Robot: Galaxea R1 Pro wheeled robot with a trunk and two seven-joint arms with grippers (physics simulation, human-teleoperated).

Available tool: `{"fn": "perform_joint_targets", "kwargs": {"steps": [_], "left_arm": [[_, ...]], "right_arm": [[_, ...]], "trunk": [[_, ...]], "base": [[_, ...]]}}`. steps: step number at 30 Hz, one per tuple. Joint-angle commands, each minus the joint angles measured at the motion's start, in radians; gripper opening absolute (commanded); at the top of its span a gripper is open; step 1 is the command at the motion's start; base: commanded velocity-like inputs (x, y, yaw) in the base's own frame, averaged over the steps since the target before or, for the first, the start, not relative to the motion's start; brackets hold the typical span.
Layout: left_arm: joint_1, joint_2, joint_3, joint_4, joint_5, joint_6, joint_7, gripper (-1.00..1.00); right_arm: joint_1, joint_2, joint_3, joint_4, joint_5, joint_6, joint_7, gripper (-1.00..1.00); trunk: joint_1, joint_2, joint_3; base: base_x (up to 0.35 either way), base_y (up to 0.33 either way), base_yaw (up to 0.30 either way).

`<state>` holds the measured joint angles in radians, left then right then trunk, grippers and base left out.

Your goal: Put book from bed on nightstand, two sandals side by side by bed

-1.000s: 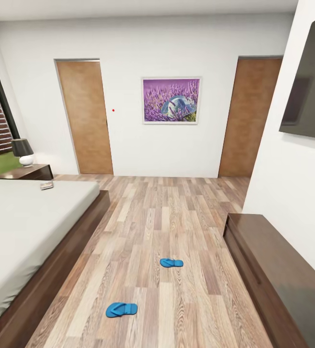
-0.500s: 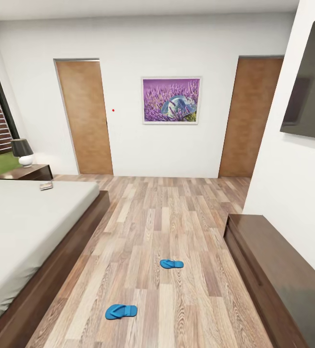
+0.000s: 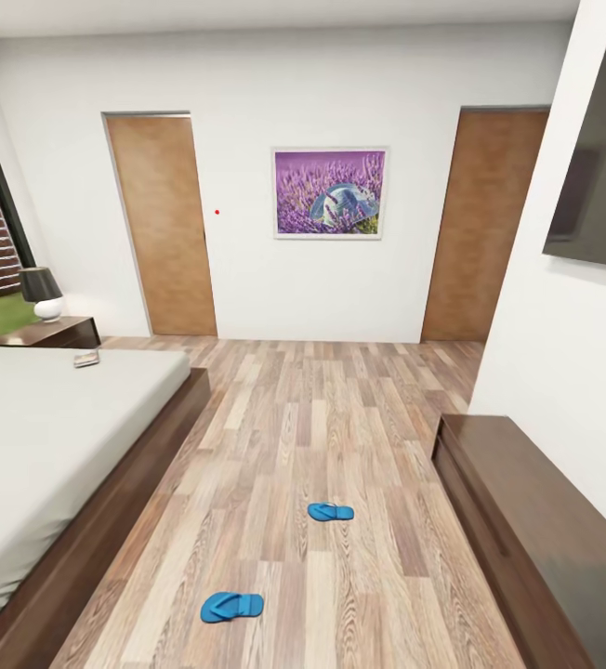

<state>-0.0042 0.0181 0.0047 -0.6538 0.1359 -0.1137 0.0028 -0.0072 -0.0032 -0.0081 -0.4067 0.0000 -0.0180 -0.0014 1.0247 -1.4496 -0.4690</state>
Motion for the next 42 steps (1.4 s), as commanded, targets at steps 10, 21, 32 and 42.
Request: {"fn": "perform_joint_targets", "kwargs": {"steps": [10, 21, 32, 42], "left_arm": [[0.000, 0.000, -0.002, 0.000, 0.010, -0.002, 0.000, 1.00], [0.000, 0.000, -0.002, 0.000, 0.010, -0.002, 0.000, 1.00], [0.000, 0.000, -0.002, 0.000, 0.010, -0.002, 0.000, 1.00], [0.000, 0.000, -0.002, 0.000, 0.010, -0.003, 0.000, 1.00]], "right_arm": [[0.000, 0.001, 0.000, 0.000, 0.000, -0.002, 0.000, 1.00], [0.000, 0.001, 0.000, 0.000, 0.001, -0.002, -0.002, 1.00], [0.000, 0.001, 0.000, 0.000, 0.001, -0.002, -0.002, 1.00], [0.000, 0.001, 0.000, 0.000, 0.001, -0.002, -0.003, 1.00]], "trunk": [[0.000, 0.000, -0.001], [0.000, 0.000, -0.001], [0.000, 0.000, -0.001], [0.000, 0.000, -0.001]], "base": [[0.217, 0.000, 0.000], [0.222, 0.000, 0.000], [0.212, 0.000, 0.000], [0.131, 0.000, 0.000]]}}
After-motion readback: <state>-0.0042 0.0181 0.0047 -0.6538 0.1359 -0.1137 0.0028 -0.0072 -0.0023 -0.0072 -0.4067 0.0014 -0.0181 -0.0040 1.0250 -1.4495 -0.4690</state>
